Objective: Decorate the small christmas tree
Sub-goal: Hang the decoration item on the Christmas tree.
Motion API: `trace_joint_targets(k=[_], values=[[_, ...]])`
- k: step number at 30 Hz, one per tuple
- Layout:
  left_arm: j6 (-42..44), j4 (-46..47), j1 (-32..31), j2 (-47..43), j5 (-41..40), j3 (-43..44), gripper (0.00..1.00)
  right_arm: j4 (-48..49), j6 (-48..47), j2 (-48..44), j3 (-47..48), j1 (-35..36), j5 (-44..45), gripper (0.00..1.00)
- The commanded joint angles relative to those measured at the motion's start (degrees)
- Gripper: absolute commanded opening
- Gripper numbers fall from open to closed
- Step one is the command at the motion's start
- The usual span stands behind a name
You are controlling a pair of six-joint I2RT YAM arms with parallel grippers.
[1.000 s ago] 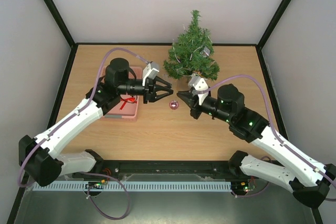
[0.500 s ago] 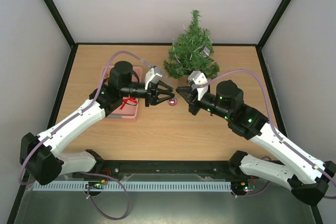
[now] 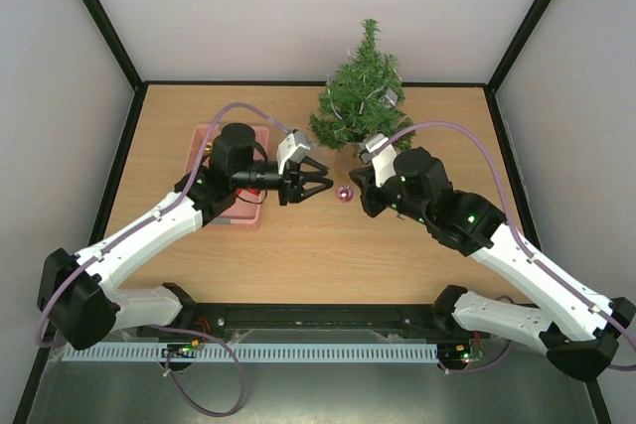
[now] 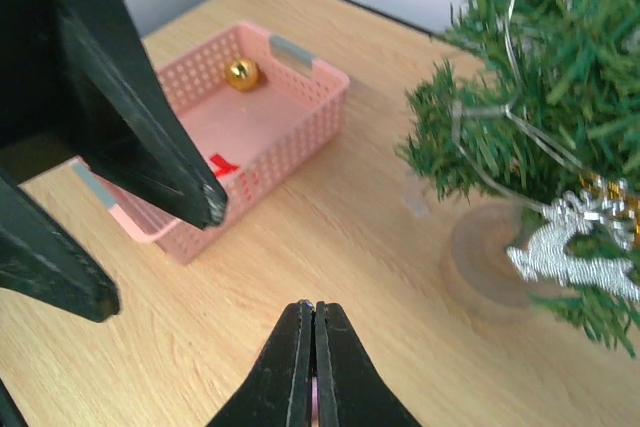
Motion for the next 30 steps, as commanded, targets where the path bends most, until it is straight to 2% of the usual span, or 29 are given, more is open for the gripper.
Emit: trace_joint_targets(k=[1, 7, 18, 30], values=[[0.2, 6.9, -1.4, 0.1, -0.9, -2.9, 0.39, -9.3, 4.7, 1.1, 2.7, 0.2, 3.7, 0.02], [0.4, 14.9, -4.4, 0.3, -2.1, -6.2, 0.38, -12.1, 8.0, 1.5, 5.1, 0.2, -0.4, 0.02], [0.9, 16.3, -5.7, 3.3, -1.3, -4.4, 0.29, -7.9, 10.2, -0.9, 3.9, 0.2, -8.0, 0.02], [0.6, 16.6, -6.5, 5.1, 0.6, -3.1, 0.27, -4.9, 11.5, -2.8, 2.4, 0.2, -9.7, 0.02]])
